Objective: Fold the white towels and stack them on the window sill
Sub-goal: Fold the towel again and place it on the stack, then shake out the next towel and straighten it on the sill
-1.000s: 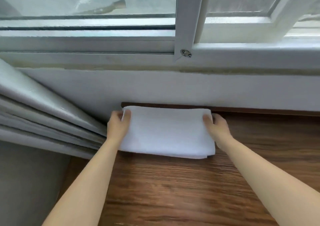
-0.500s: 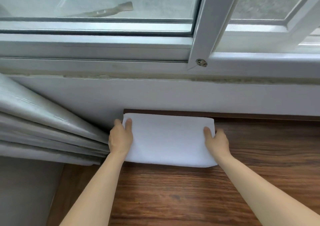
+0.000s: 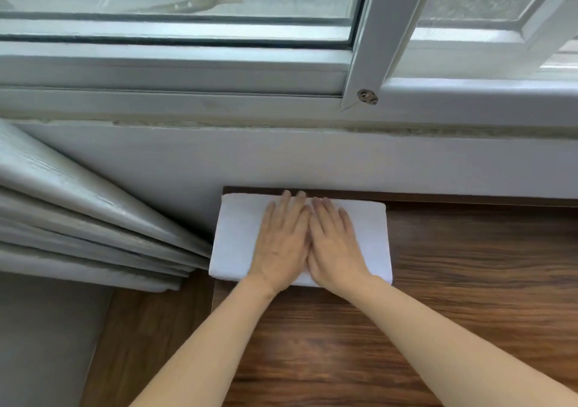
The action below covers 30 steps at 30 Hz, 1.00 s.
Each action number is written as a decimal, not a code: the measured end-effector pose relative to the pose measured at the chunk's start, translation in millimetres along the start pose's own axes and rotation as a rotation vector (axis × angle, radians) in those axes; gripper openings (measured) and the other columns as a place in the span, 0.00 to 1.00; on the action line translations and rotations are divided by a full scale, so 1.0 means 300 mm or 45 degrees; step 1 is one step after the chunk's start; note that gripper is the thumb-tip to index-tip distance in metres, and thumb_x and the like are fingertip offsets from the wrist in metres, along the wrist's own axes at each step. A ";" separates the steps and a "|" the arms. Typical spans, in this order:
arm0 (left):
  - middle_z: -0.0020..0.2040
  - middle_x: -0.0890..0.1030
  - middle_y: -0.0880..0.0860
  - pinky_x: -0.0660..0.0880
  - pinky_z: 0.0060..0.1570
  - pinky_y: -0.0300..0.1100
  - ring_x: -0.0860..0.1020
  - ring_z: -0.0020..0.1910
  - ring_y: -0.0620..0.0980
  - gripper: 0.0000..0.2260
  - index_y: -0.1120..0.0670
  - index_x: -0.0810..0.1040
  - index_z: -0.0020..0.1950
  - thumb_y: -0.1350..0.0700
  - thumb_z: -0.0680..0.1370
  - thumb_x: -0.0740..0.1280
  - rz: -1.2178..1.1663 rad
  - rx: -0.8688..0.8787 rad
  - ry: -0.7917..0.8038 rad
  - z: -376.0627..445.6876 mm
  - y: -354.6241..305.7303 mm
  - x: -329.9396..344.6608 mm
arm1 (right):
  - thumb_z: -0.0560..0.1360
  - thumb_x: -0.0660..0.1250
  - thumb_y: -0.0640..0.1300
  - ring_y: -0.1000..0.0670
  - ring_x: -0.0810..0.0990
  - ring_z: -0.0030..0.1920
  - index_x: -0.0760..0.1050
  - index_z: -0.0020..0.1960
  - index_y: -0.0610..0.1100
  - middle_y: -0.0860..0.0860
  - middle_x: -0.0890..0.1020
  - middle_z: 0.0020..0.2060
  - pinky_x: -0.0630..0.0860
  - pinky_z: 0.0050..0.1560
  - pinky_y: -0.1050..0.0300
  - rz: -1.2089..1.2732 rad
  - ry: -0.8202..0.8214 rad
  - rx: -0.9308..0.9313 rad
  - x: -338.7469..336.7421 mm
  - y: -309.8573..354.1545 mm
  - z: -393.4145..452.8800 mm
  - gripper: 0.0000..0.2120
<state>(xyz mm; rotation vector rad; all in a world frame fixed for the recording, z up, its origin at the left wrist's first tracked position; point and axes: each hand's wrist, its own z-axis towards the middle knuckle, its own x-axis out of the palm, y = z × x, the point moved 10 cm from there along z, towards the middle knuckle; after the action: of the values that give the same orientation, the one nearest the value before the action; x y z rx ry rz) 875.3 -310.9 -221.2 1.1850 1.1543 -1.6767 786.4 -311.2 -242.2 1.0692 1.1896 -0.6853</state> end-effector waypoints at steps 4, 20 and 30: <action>0.85 0.44 0.54 0.41 0.80 0.59 0.41 0.83 0.57 0.32 0.51 0.47 0.85 0.37 0.84 0.46 0.098 -0.289 0.306 -0.069 0.117 0.131 | 0.85 0.48 0.56 0.44 0.45 0.85 0.49 0.86 0.48 0.46 0.48 0.85 0.40 0.82 0.41 -0.091 0.176 0.027 0.105 -0.042 -0.026 0.31; 0.54 0.84 0.60 0.72 0.45 0.47 0.82 0.54 0.63 0.13 0.57 0.79 0.56 0.54 0.84 0.56 -0.086 -0.557 0.392 0.220 -0.321 -0.121 | 0.82 0.58 0.48 0.41 0.82 0.46 0.79 0.46 0.43 0.47 0.84 0.43 0.76 0.46 0.46 0.082 -0.029 0.359 -0.380 -0.333 -0.098 0.14; 0.30 0.75 0.45 0.72 0.33 0.46 0.73 0.31 0.48 0.12 0.50 0.72 0.38 0.51 0.81 0.64 -1.434 -0.416 0.077 0.492 -1.154 -0.196 | 0.84 0.60 0.47 0.51 0.83 0.42 0.81 0.47 0.45 0.53 0.85 0.39 0.77 0.43 0.54 0.572 -0.523 0.690 -1.020 -0.903 -0.479 0.13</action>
<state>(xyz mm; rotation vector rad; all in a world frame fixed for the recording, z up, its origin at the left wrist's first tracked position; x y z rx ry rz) 532.5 -343.7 -58.6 0.3278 2.2715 -2.0616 408.6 -312.6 -30.2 1.4956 0.3862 -0.8382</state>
